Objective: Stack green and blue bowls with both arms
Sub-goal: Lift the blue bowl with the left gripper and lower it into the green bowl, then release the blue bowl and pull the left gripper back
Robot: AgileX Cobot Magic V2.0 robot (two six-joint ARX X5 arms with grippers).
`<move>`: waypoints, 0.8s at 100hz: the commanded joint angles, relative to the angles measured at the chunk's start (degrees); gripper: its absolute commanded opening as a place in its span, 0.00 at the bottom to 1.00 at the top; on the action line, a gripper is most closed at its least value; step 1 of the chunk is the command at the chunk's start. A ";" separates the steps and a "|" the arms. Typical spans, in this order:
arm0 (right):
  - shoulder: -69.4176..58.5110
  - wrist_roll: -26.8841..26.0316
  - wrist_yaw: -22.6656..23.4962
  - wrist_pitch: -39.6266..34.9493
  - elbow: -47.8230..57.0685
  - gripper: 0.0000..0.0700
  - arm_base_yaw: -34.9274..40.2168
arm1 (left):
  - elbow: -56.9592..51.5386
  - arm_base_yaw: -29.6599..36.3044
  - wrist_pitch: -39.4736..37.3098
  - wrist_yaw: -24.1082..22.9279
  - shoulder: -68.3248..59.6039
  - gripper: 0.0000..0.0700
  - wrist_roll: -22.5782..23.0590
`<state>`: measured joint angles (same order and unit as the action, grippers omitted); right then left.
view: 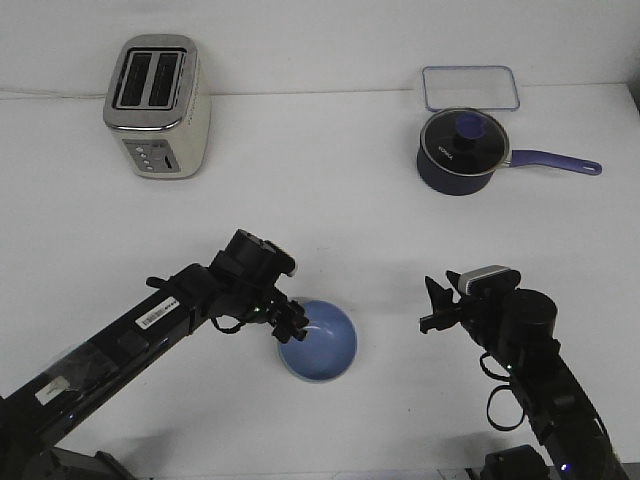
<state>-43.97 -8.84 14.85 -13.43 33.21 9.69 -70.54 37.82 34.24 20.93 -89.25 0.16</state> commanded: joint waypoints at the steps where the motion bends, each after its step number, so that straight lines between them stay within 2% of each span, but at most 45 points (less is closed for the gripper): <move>1: -0.28 -0.17 0.15 0.33 0.83 0.40 0.09 | -0.79 0.70 -0.28 0.04 -0.17 0.59 0.70; 14: -0.28 -0.13 0.13 0.33 0.83 0.40 0.09 | -0.87 -0.92 -1.79 -2.23 3.48 0.61 0.70; 34: -0.28 0.04 -0.09 0.37 0.83 0.40 0.09 | -0.87 -7.08 -8.83 -14.86 14.62 0.60 2.25; 42: -0.26 0.04 -0.09 0.59 0.83 0.40 0.09 | -0.87 -11.08 -11.45 -17.64 18.45 0.59 2.69; 47: -0.22 0.09 -0.11 0.74 0.83 0.40 0.09 | -0.85 -13.97 -12.13 -17.73 20.26 0.49 2.93; 53: -0.07 0.15 -0.15 0.92 0.83 0.38 0.09 | -0.55 -17.22 -12.37 -17.66 22.18 0.23 3.34; 57: 0.22 0.68 -0.59 0.87 0.83 0.32 0.09 | 0.68 -19.71 -13.46 -17.64 24.06 0.01 3.78; 60: 0.68 1.09 -1.27 0.79 0.83 0.21 0.09 | 2.32 -21.33 -15.02 -17.64 25.68 0.02 3.78; 64: 1.64 1.84 -2.23 0.59 0.79 0.01 0.09 | 5.55 -23.37 -17.99 -17.64 28.33 0.02 3.69; 73: 5.42 2.89 -4.42 1.66 -0.28 0.00 0.09 | 15.34 -27.15 -26.64 -17.68 35.26 0.02 3.72; 80: 9.70 3.28 -4.61 4.68 -2.71 0.00 0.09 | 26.14 -30.36 -36.11 -17.75 42.34 0.02 3.76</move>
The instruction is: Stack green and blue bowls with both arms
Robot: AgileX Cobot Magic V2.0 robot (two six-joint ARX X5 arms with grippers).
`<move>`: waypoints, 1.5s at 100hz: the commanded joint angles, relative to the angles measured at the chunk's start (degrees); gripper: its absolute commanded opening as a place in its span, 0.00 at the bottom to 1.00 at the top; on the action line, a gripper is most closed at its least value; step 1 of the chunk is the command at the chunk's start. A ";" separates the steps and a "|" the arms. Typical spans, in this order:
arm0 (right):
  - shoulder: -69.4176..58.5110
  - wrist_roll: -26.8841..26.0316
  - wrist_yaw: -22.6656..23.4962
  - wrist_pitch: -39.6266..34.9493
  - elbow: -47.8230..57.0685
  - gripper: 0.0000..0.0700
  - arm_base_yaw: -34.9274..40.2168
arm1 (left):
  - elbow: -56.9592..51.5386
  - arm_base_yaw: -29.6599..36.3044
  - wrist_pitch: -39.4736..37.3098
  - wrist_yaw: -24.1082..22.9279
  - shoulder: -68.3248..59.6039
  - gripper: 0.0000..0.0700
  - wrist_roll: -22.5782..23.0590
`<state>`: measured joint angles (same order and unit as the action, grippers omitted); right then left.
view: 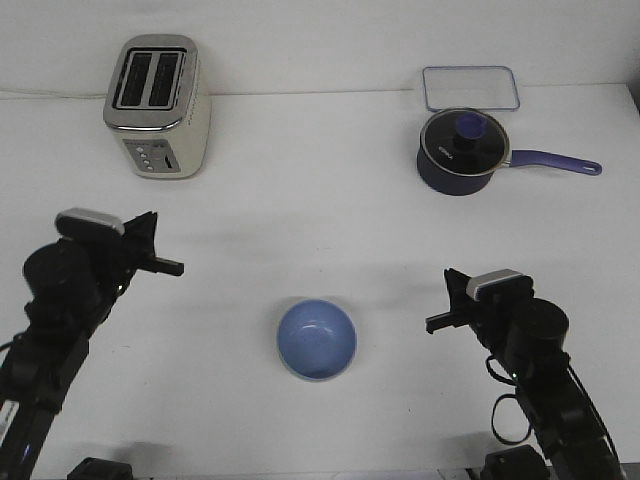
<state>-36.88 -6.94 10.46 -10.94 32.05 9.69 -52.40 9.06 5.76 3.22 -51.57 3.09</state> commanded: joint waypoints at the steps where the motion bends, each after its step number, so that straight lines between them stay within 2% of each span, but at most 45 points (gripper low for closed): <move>1: 3.26 1.46 -0.28 2.67 -1.95 0.00 0.09 | 8.79 -1.81 -8.33 -0.04 5.16 0.02 0.83; 10: 9.29 2.34 -2.34 7.06 -5.99 0.00 0.09 | 22.49 -5.25 -19.85 -0.04 13.90 0.02 0.55; 17: 13.42 2.49 -4.46 8.35 -8.41 0.00 0.09 | 29.68 -7.13 -24.50 -0.57 18.86 0.02 -0.48; 31: 17.35 2.49 -8.66 8.15 -9.68 0.00 0.09 | 35.10 -9.44 -25.07 -4.48 24.26 0.02 -2.51; 43: 17.94 2.51 -10.69 9.35 -9.66 0.00 0.09 | 35.10 -9.84 -26.93 -4.68 25.59 0.02 -2.78; 55: 18.14 2.49 -10.69 9.62 -9.66 0.00 0.09 | 35.10 -9.79 -28.74 -4.63 25.86 0.02 -2.69; 106: 18.14 2.49 -10.69 9.66 -9.66 0.00 0.09 | 35.10 -9.79 -28.15 -4.66 25.90 0.02 -2.64; 112: 18.14 2.49 -10.69 9.66 -9.66 0.00 0.09 | 35.12 -9.84 -27.10 -4.94 26.45 0.02 -1.44; 133: 18.14 2.49 -10.69 9.68 -9.66 0.00 0.09 | 41.79 -10.19 -21.09 -4.83 35.60 0.02 -0.98; 150: 18.14 2.49 -10.69 9.66 -9.66 0.00 0.09 | 48.98 -10.19 -15.10 -3.08 47.17 0.02 -3.50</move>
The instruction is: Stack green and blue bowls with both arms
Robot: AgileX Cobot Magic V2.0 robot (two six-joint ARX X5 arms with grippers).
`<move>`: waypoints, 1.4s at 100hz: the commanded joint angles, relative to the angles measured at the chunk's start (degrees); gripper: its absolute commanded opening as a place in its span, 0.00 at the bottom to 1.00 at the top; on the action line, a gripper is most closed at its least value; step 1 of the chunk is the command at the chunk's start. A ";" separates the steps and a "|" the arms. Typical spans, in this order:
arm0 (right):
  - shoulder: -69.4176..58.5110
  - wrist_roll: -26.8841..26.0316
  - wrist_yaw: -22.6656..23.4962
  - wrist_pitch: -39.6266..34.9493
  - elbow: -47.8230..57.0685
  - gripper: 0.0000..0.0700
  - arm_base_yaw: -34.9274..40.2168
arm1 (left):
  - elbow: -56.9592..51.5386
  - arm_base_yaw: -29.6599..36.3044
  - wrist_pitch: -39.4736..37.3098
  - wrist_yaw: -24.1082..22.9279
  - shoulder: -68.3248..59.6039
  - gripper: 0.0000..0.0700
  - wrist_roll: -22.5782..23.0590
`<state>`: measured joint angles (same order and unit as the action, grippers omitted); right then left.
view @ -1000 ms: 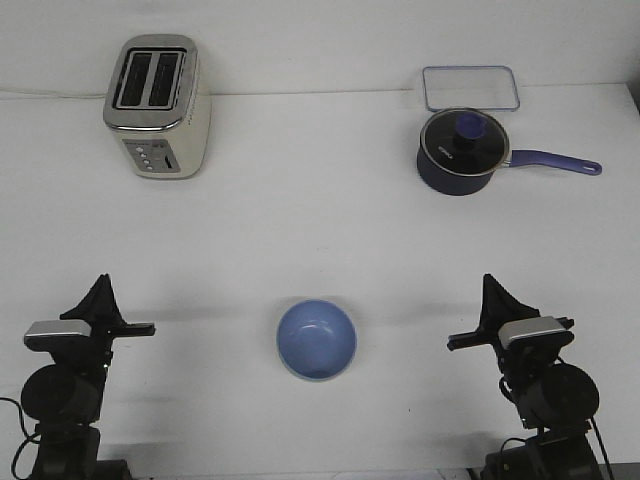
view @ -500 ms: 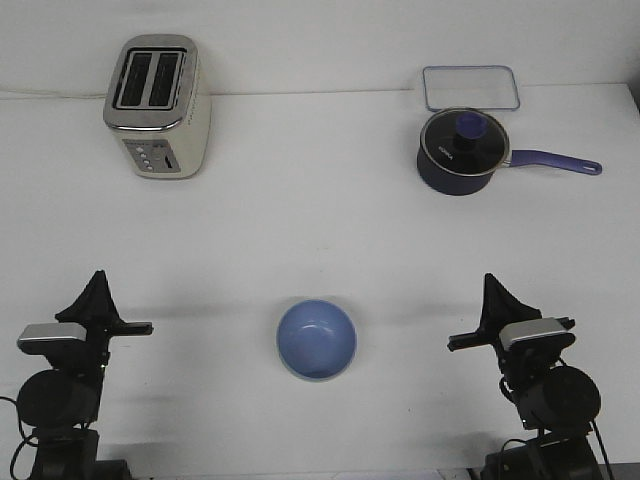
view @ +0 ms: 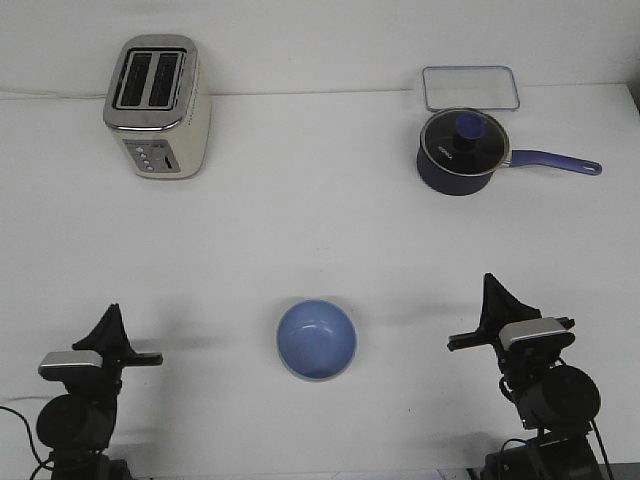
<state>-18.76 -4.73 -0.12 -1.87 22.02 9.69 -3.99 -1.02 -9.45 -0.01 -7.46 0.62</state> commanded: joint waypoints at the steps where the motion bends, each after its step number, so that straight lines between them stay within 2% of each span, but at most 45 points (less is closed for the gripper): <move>1: 0.02 0.28 -0.11 0.59 0.37 0.00 0.09 | 0.79 -0.11 0.55 0.17 3.67 0.02 -1.09; 8: 0.02 0.28 -0.11 0.61 0.37 0.00 0.09 | 1.99 -0.11 3.52 0.20 7.48 0.02 -1.11; 23: 0.02 0.28 -0.11 0.66 0.37 0.00 0.09 | 3.23 -0.20 4.68 0.22 7.30 0.02 -0.68; 113: 0.02 0.42 -0.20 1.92 0.37 0.00 0.09 | 3.15 -0.13 3.39 0.22 7.23 0.02 -1.16; 125: 1.33 4.92 -4.44 -0.04 -0.22 0.00 -0.92 | 3.15 -0.13 3.39 0.22 7.23 0.02 -1.16; 140: 6.67 11.54 -2.16 -1.18 -6.71 0.00 -6.01 | 3.15 -0.13 3.39 0.22 7.23 0.02 -1.16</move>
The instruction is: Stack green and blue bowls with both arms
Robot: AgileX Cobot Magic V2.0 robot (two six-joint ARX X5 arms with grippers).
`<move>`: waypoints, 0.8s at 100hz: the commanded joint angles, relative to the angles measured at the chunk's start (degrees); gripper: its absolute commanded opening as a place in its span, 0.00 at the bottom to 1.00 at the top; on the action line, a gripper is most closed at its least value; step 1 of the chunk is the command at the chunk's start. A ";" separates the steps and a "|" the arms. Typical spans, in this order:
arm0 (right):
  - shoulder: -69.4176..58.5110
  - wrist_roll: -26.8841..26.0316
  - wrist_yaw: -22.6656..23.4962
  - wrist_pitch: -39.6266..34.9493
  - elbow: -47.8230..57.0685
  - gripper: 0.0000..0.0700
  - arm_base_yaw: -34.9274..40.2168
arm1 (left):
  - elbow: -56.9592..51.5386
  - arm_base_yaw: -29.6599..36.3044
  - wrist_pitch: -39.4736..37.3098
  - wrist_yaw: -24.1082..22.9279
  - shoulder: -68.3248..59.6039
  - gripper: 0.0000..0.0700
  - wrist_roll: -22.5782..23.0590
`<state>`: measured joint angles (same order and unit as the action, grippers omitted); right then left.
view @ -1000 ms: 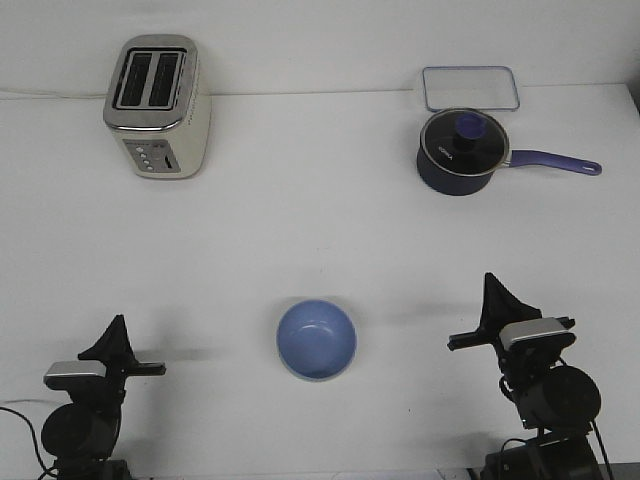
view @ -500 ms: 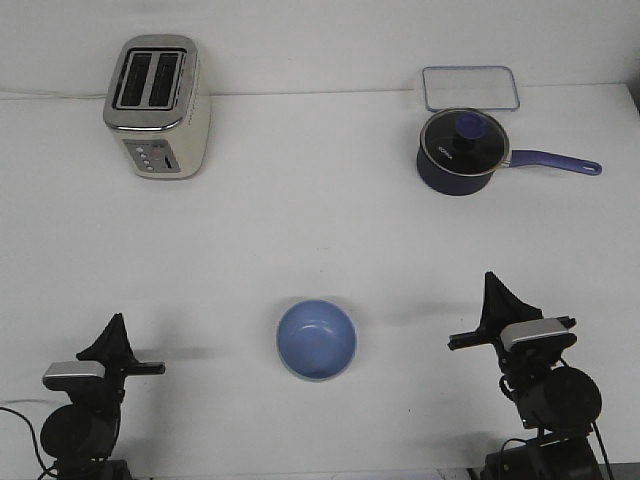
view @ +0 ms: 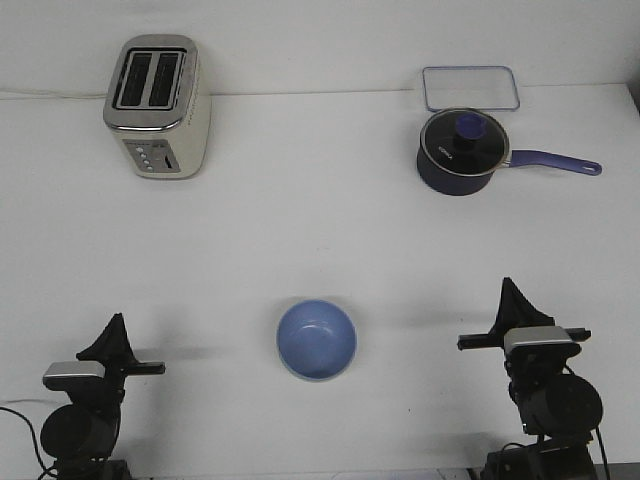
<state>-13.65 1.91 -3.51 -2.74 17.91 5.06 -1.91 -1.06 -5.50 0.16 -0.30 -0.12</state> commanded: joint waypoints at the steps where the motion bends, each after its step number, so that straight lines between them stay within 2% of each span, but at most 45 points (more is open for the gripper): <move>1: 2.03 5.25 1.46 -0.24 -3.17 0.00 -1.70 | 1.07 -0.09 -0.57 0.07 0.07 0.02 -0.42; 14: 8.04 10.56 3.61 -0.28 -10.29 0.00 -4.57 | 1.07 -0.09 -0.55 0.04 0.07 0.02 -0.42; 26: 12.37 14.01 3.45 -0.24 -15.23 0.00 -4.76 | 1.07 -0.09 -0.57 0.04 0.07 0.02 -0.42; 44: 13.60 14.45 3.52 -1.88 -17.18 0.00 -4.79 | 1.05 -0.09 -0.57 0.07 0.07 0.02 -0.42; 80: 13.60 14.38 3.52 1.49 -17.18 0.00 -4.66 | 1.05 -0.09 -0.55 0.04 0.07 0.02 -0.42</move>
<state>-0.10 16.08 0.01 -1.89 0.84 0.34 -1.91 -1.06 -5.52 0.16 -0.32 -0.14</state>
